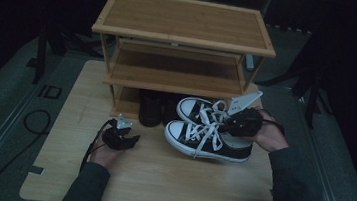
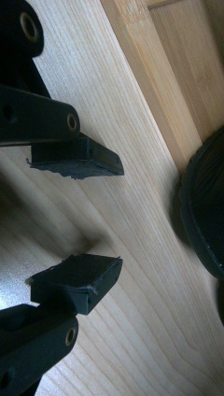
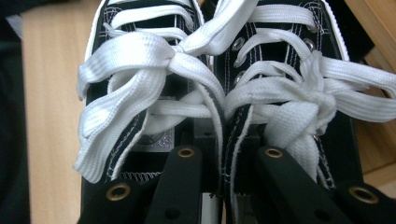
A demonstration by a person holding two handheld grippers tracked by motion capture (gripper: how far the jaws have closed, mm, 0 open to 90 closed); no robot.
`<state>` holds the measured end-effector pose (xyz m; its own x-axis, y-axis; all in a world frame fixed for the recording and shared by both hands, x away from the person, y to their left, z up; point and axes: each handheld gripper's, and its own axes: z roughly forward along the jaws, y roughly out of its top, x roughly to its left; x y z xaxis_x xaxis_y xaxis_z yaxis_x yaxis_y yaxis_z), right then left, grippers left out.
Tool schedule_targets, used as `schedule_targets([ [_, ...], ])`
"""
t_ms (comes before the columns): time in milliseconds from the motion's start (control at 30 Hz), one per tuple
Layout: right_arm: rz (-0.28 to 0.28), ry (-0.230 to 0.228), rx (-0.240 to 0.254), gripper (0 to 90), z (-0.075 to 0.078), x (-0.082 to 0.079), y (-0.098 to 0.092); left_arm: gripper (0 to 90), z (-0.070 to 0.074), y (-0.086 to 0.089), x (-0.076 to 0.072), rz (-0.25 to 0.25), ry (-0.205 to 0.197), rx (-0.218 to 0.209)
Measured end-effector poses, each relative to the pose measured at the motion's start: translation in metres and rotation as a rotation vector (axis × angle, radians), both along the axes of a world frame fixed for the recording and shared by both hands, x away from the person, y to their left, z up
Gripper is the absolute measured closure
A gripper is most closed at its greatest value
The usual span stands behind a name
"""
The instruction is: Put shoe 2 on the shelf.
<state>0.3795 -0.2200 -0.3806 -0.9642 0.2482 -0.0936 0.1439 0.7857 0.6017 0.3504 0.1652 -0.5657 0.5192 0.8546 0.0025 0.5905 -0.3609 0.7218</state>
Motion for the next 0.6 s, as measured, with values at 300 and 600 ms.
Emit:
schedule_targets([
  [300,0.027,0.001,0.028,85.0,0.01,-0.001,0.005,49.4,0.0,0.0,0.0,0.0,0.0,-0.001],
  [600,0.06,-0.002,0.047,84.9,0.022,-0.003,0.013,49.2,0.0,0.0,0.0,0.001,-0.001,-0.002],
])
